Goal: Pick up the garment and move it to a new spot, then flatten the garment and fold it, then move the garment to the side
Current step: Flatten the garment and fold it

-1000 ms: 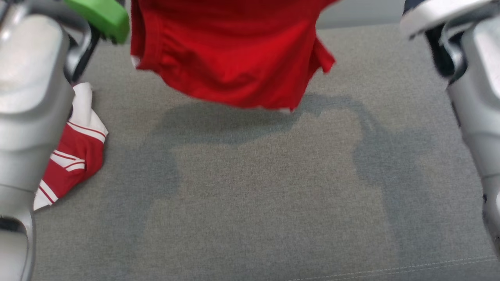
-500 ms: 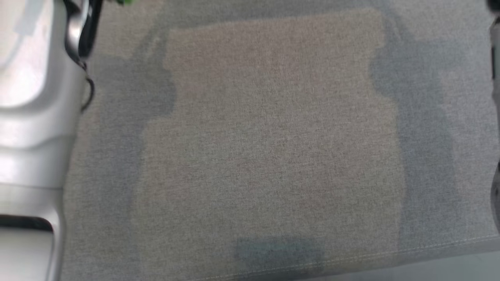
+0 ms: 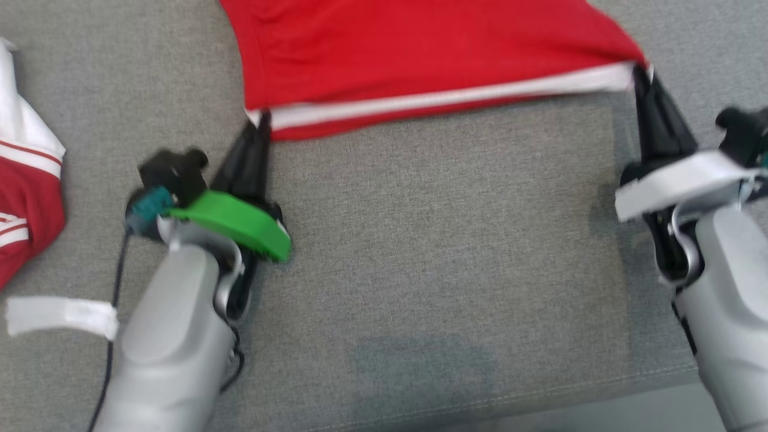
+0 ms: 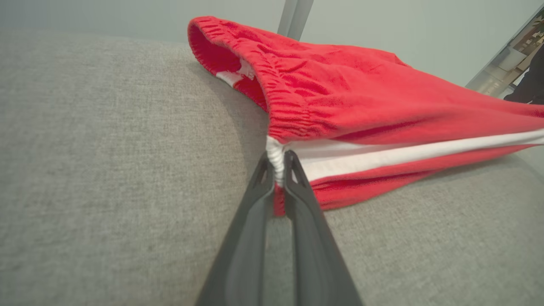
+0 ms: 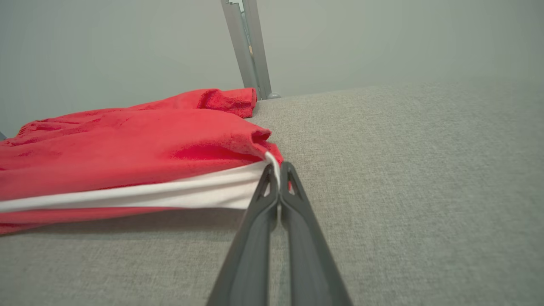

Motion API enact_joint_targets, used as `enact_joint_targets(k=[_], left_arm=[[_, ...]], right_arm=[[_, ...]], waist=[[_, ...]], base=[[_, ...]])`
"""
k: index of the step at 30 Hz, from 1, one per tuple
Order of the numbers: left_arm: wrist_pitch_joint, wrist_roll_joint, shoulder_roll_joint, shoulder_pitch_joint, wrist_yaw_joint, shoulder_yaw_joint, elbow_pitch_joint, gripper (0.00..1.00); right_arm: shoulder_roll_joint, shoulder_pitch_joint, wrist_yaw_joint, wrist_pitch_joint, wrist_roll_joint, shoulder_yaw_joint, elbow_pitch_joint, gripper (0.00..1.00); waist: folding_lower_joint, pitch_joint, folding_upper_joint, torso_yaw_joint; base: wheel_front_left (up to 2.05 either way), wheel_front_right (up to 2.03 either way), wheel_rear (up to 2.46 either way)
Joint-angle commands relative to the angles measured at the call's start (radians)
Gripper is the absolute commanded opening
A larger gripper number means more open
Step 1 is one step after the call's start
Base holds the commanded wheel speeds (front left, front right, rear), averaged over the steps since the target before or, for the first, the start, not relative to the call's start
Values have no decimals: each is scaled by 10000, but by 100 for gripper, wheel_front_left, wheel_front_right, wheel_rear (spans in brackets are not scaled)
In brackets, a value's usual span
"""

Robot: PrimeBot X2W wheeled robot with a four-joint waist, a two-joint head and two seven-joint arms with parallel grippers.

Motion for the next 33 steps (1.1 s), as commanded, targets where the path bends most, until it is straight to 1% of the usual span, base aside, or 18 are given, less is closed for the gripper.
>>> enact_joint_targets(k=[1,3,6,8,11,12,17,19,27,33], left_arm=[[1,-14,22,866,41,87,46,0],[6,47,-51,1456,39,-152,155,0],[5,-172,-144,2297,40,-35,323,0],[5,-159,-188,2765,43,-141,379,0],[2,-371,-254,3473,50,176,361,0],[2,-371,-254,3473,50,176,361,0],[-6,-496,-363,4591,71,371,415,0],[-7,-444,-416,5036,73,184,491,0],[-27,-452,-453,6095,74,411,127,0],[-27,-215,-511,6232,72,533,-592,0]], right_arm=[[-114,789,-41,-31,288,-4,160,0],[-86,1355,-40,-31,438,151,284,0],[-14,2187,-41,-31,698,98,527,0],[-19,2627,-43,-31,788,50,646,0],[-48,3269,-44,-32,902,87,793,0],[-48,3269,-44,-32,902,87,793,0],[-133,4281,-89,-34,1087,-58,979,0],[-113,4693,-98,-37,1166,-157,1004,0],[-246,5770,-100,-41,1171,-23,582,0],[-152,5731,-97,-41,1019,-135,123,0]], waist=[[-1,-1051,0,123],[-1,-1496,0,162],[-1,-2234,0,217],[-1,-2669,0,259],[-1,-3285,0,332],[-1,-3285,0,332],[-1,-4269,0,478],[-1,-4640,0,524],[-1,-5149,0,525],[-1,-5071,0,595]], base=[[0,0,0],[0,0,0],[0,0,0],[0,0,0],[0,0,0],[0,0,0],[0,0,0],[0,0,0],[0,0,0],[0,0,0]])
